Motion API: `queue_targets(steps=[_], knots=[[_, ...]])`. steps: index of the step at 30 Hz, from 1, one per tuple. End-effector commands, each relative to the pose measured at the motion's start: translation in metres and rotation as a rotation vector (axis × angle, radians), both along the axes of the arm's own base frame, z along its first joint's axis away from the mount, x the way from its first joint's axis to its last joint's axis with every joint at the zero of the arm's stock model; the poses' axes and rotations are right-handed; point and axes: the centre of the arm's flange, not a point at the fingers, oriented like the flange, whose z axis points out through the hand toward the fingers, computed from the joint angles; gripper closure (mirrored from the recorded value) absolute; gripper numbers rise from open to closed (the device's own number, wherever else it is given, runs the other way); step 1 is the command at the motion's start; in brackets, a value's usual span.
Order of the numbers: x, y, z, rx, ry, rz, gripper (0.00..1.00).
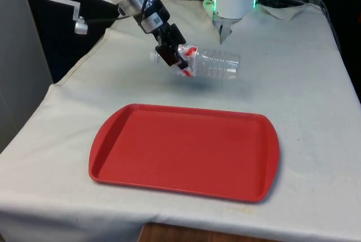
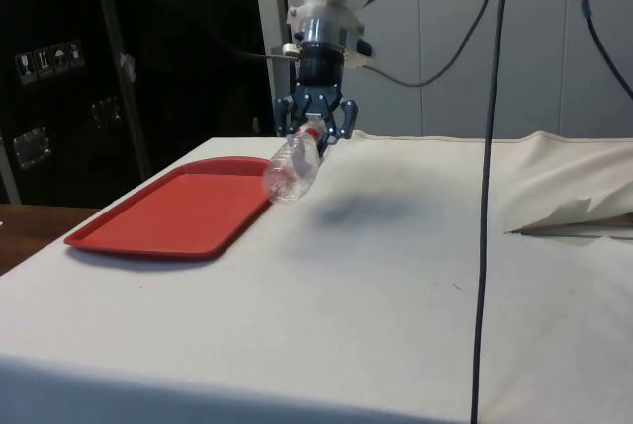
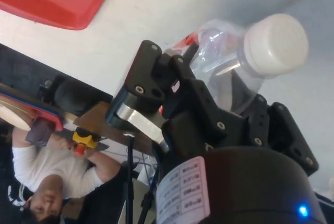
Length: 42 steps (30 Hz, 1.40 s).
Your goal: Place the bottle upright on the tray.
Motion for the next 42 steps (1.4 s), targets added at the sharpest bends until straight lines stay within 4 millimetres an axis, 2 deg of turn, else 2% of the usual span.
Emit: queue_targets(steps=[1,2,10,11,29,30,42], knots=[[0.005,0.003,0.004,-0.020,-0.002,-0.005,0.86],[0.003,0.001,0.002,-0.006,-0.002,0.001,0.86],[0.025,0.009,0.019,-0.060,-0.016,-0.017,0.86],[0.023,0.009,0.017,-0.048,-0.014,-0.011,0.86],[0.061,0.024,0.052,-0.134,-0.029,-0.036,0.86],[0.058,0.023,0.049,-0.121,-0.027,-0.029,0.86],[0.085,0.035,0.076,-0.187,-0.035,-0.046,0.86]])
